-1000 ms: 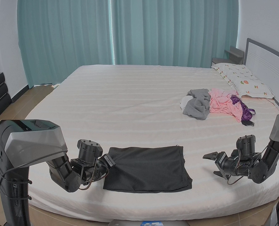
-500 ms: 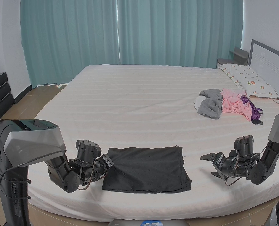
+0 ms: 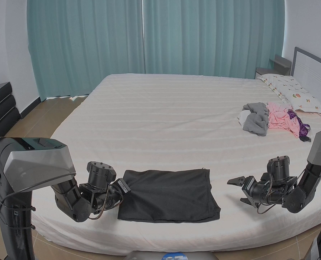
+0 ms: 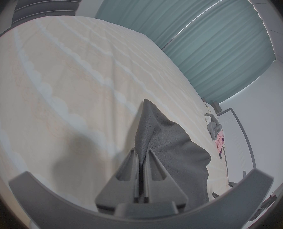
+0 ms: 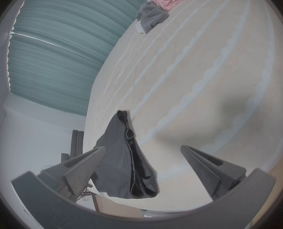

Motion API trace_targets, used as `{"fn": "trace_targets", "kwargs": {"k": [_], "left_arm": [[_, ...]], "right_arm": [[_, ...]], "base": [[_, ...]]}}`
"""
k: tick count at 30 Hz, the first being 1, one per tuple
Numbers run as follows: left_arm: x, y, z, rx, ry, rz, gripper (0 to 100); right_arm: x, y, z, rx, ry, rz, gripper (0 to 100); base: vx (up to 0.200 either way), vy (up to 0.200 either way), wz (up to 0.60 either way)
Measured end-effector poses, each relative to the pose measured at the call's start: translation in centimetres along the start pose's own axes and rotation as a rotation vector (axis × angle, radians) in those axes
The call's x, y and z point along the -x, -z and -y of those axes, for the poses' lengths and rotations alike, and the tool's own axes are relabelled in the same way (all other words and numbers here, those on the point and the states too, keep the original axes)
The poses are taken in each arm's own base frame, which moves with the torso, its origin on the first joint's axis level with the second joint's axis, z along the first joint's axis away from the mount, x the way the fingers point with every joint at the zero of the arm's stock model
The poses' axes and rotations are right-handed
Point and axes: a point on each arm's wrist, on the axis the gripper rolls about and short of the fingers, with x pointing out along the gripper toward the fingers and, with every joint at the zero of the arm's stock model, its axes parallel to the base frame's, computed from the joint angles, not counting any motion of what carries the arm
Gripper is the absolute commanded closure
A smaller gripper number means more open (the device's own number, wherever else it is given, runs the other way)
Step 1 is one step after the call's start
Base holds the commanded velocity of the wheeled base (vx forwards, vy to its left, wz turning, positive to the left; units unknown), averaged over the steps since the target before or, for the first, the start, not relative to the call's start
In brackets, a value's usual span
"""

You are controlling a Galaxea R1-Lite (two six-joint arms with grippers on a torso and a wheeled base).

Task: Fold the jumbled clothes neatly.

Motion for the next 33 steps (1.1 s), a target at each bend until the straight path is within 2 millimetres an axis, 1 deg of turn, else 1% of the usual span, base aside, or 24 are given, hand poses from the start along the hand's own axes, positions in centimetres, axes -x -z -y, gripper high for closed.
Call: {"fn": "trace_targets", "kwargs": {"k": [7, 8, 18, 23, 27, 33], "left_arm": [[0.3, 0.5, 0.1, -0.008, -0.010, 0.000, 100], [0.3, 0.6, 0.1, -0.006, -0.010, -0.001, 0], [0.6, 0.7, 0.1, 0.017, -0.013, -0.004, 0], [1.2, 0.5, 0.1, 0.026, -0.011, -0.002, 0], [2.2, -0.5, 0.3, 0.072, 0.008, 0.019, 0], [4.3, -2.7, 1.3, 0.129, 0.062, 0.085, 0]], "right_arm": [[-0.1, 0.4, -0.4, 0.013, -0.010, -0.010, 0], [-0.1, 0.4, -0.4, 0.015, -0.012, -0.011, 0], [-0.1, 0.6, -0.4, 0.016, -0.007, -0.019, 0], [0.2, 0.7, -0.3, 0.016, -0.006, -0.018, 0], [1.1, 0.5, -0.6, 0.016, -0.022, 0.004, 0], [3.2, -0.2, -1.5, 0.022, -0.057, 0.072, 0]], "base": [[0.000, 0.000, 0.00], [0.000, 0.000, 0.00], [0.000, 0.000, 0.00], [0.000, 0.000, 0.00], [0.000, 0.000, 0.00], [0.000, 0.000, 0.00]]}}
